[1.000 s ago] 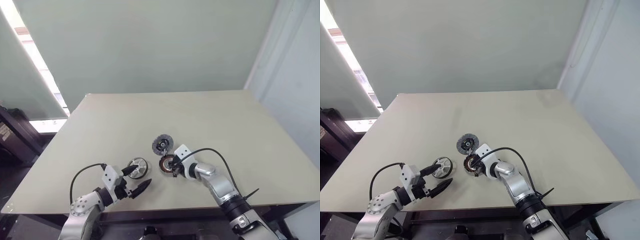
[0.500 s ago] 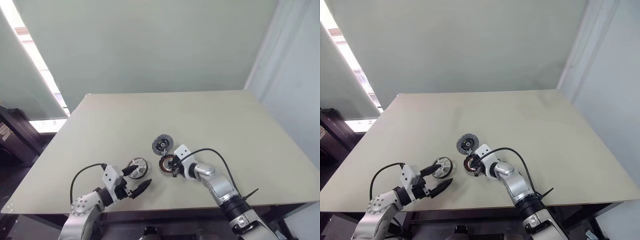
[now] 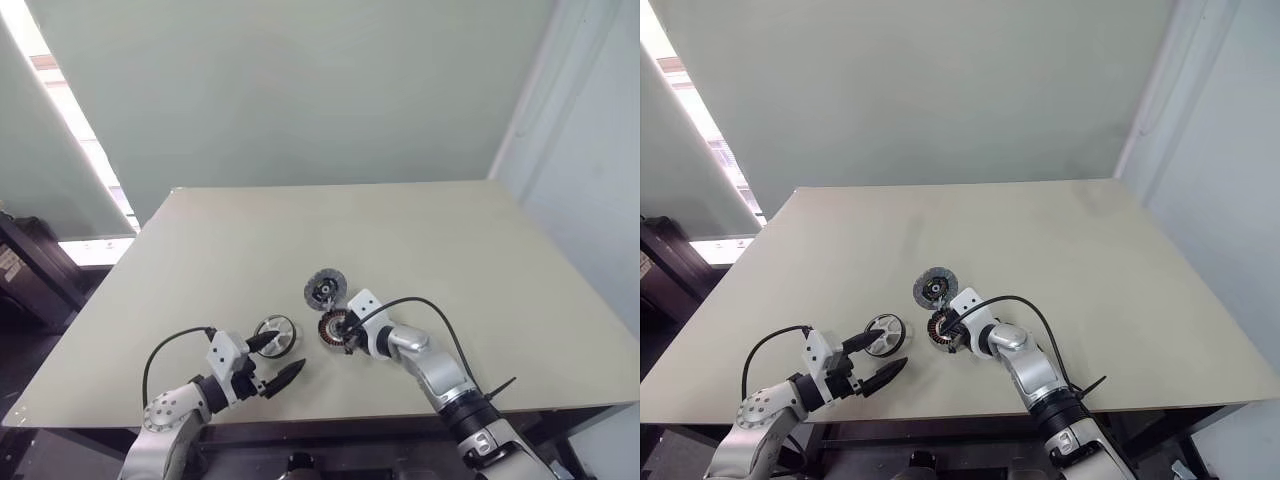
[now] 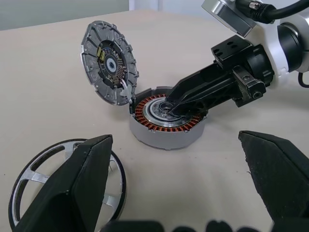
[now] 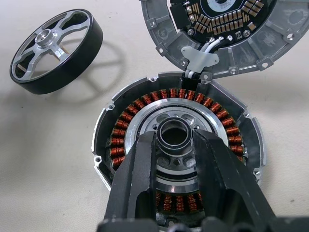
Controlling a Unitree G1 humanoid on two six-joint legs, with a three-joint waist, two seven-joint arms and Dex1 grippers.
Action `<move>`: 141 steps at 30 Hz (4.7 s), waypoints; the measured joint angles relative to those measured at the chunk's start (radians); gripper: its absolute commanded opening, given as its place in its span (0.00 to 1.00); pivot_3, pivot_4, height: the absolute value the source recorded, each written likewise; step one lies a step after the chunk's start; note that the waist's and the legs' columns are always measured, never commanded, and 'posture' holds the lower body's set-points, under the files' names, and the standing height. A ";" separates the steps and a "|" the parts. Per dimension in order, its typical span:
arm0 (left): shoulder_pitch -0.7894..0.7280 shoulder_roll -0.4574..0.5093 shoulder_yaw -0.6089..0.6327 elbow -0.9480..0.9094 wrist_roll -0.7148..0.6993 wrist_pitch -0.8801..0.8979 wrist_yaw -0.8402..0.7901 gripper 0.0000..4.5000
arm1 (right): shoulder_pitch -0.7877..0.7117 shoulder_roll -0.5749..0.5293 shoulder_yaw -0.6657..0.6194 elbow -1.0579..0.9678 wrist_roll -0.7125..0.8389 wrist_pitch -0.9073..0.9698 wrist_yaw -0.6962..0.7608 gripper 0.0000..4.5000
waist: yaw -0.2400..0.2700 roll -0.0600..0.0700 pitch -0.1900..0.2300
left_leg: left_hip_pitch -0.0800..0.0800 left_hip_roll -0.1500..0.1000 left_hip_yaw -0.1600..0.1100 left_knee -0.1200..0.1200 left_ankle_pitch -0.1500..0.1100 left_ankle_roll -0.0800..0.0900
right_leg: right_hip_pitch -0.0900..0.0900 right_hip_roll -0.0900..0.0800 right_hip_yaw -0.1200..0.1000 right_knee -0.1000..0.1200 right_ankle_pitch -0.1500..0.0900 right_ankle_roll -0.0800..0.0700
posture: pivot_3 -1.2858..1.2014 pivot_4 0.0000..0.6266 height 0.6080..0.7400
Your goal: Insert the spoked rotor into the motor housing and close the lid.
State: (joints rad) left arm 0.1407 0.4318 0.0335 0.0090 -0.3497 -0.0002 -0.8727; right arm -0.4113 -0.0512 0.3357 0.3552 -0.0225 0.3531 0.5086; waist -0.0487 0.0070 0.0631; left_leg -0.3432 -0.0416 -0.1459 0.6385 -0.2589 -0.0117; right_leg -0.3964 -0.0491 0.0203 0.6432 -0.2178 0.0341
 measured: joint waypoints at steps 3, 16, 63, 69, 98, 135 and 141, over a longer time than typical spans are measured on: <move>-0.001 0.001 -0.001 0.000 0.000 0.000 0.000 1.00 | -0.001 -0.003 0.000 0.000 0.000 0.002 0.000 0.18 | 0.000 0.000 0.000 | 0.000 0.000 0.000 0.000 0.000 0.000 | 0.000 0.000 0.000 0.000 0.000 0.000 | 0.52 0.00 1.00; -0.009 0.003 -0.008 0.000 0.000 0.003 -0.001 1.00 | -0.002 -0.004 -0.004 -0.010 0.003 0.025 0.001 0.18 | 0.000 0.000 0.000 | 0.000 0.000 0.000 0.000 0.000 0.000 | 0.000 0.000 0.000 0.000 0.000 0.000 | 0.52 0.00 1.00; -0.015 0.003 -0.014 0.000 0.001 0.008 -0.003 1.00 | -0.002 0.013 -0.023 -0.013 0.010 0.048 0.011 0.18 | 0.000 0.000 0.000 | 0.000 0.000 0.000 0.000 0.000 0.000 | 0.000 0.000 0.000 0.000 0.000 0.000 | 0.52 0.00 1.00; -0.015 0.003 -0.014 0.000 0.001 0.008 -0.003 1.00 | -0.002 0.014 -0.023 -0.013 0.010 0.048 0.010 0.18 | 0.000 0.000 0.000 | 0.000 0.000 0.000 0.000 0.000 0.000 | 0.000 0.000 0.000 0.000 0.000 0.000 | 0.52 0.00 1.00; -0.015 0.003 -0.014 0.001 0.002 0.001 -0.003 1.00 | -0.010 0.020 -0.017 0.005 0.002 0.043 0.011 0.26 | -0.001 0.000 0.000 | 0.001 0.000 0.000 0.000 0.000 0.000 | 0.000 0.000 0.000 0.001 0.000 0.000 | 0.52 0.00 1.00; -0.020 0.003 -0.015 0.017 0.003 -0.011 -0.007 1.00 | 0.005 0.026 -0.042 -0.099 0.057 0.077 -0.006 0.01 | 0.000 0.000 0.000 | 0.000 0.000 0.000 0.000 0.000 0.000 | 0.000 0.000 0.000 0.001 0.000 0.000 | 0.52 0.00 1.00; -0.021 0.003 -0.015 0.018 0.003 -0.012 -0.007 1.00 | -0.004 0.030 -0.017 -0.004 0.027 0.044 -0.010 0.01 | 0.000 0.000 -0.001 | 0.000 0.000 0.000 -0.001 0.000 0.000 | 0.000 0.000 0.000 0.001 0.000 0.000 | 0.52 0.00 1.00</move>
State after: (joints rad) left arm 0.1192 0.4352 0.0186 0.0271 -0.3467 -0.0118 -0.8794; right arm -0.4150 -0.0213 0.3188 0.3516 0.0049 0.3976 0.4985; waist -0.0491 0.0071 0.0626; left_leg -0.3428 -0.0416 -0.1458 0.6380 -0.2589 -0.0117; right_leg -0.3968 -0.0490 0.0204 0.6437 -0.2178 0.0341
